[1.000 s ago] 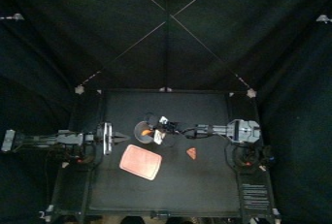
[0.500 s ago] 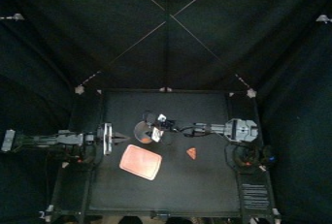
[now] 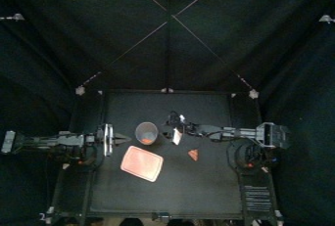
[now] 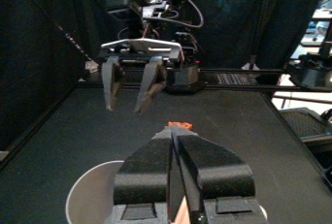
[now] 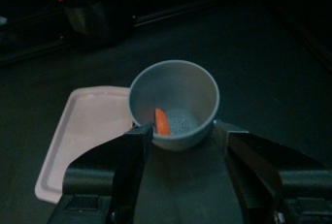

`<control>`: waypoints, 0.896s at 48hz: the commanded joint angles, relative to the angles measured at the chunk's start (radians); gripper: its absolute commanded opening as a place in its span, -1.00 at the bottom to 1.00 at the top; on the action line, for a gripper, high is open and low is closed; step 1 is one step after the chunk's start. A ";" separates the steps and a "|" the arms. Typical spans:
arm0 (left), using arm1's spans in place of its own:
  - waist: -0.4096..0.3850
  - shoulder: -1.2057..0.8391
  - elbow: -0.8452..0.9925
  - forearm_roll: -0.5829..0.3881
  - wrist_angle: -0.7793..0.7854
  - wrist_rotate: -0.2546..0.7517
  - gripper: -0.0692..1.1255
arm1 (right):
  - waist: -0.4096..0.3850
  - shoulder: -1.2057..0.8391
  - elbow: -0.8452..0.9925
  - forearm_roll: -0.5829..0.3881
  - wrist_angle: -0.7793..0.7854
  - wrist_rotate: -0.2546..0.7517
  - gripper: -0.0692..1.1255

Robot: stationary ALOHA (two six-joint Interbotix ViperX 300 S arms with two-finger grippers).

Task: Pick the tangerine then place it in the grey bowl
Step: Drop tangerine in the grey bowl and return to neutral

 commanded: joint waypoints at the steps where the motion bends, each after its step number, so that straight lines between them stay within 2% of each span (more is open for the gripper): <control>1: 0.002 0.002 -0.018 0.003 -0.018 0.003 -0.11 | 0.026 -0.109 0.097 -0.015 -0.129 0.002 0.60; 13: 0.008 -0.002 -0.012 0.003 -0.023 0.003 -0.11 | 0.071 -0.218 0.287 -0.018 -0.365 0.009 0.60; 25: 0.017 -0.005 -0.008 0.005 -0.026 0.005 -0.11 | 0.092 -0.288 0.394 -0.031 -0.393 0.011 0.60; 33: 0.028 -0.005 -0.003 0.005 -0.035 0.005 -0.11 | 0.084 -0.310 0.414 0.008 -0.422 0.011 0.60; 43: 0.034 -0.005 0.008 0.000 -0.041 0.000 -0.11 | 0.091 -0.327 0.420 0.008 -0.423 0.009 0.60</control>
